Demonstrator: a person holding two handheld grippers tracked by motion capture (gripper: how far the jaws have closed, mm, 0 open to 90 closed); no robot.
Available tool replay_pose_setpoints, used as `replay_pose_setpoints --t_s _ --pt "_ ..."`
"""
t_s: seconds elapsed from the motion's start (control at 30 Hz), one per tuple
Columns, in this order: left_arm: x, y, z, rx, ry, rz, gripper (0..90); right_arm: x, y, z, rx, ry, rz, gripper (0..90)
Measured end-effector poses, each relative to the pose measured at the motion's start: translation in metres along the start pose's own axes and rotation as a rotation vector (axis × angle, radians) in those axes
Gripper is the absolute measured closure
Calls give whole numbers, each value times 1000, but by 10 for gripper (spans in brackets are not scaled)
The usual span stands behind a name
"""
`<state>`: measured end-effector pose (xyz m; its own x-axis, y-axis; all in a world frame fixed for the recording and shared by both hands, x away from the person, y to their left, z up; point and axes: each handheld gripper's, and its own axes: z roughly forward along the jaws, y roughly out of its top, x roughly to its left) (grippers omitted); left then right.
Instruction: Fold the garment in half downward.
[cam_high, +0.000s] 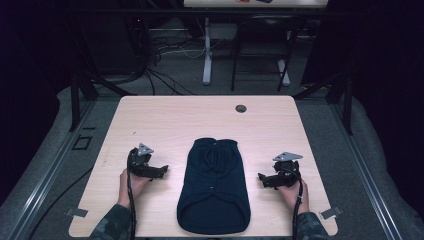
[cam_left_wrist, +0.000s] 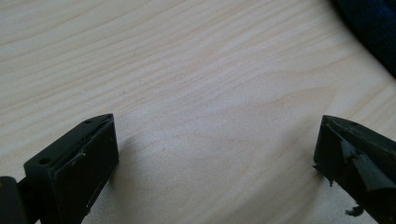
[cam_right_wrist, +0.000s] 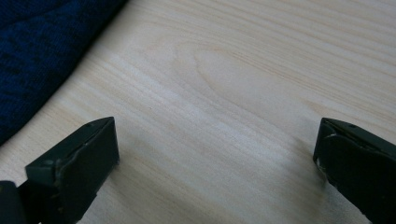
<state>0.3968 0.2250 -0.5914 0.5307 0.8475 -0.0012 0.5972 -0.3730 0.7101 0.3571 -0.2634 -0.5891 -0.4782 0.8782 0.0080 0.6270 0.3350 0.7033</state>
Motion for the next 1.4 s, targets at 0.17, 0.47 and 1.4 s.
replay_pose_setpoints --t_s 0.17,0.47,1.4 --pt "0 0 0 -2 0 0 1 0 0 0 4 0 2 0" --pt "0 0 0 -2 1 -1 1 0 0 0 3 -1 2 0" --pt "-1 1 1 -5 -4 4 5 1 2 2 -2 1 -4 2"
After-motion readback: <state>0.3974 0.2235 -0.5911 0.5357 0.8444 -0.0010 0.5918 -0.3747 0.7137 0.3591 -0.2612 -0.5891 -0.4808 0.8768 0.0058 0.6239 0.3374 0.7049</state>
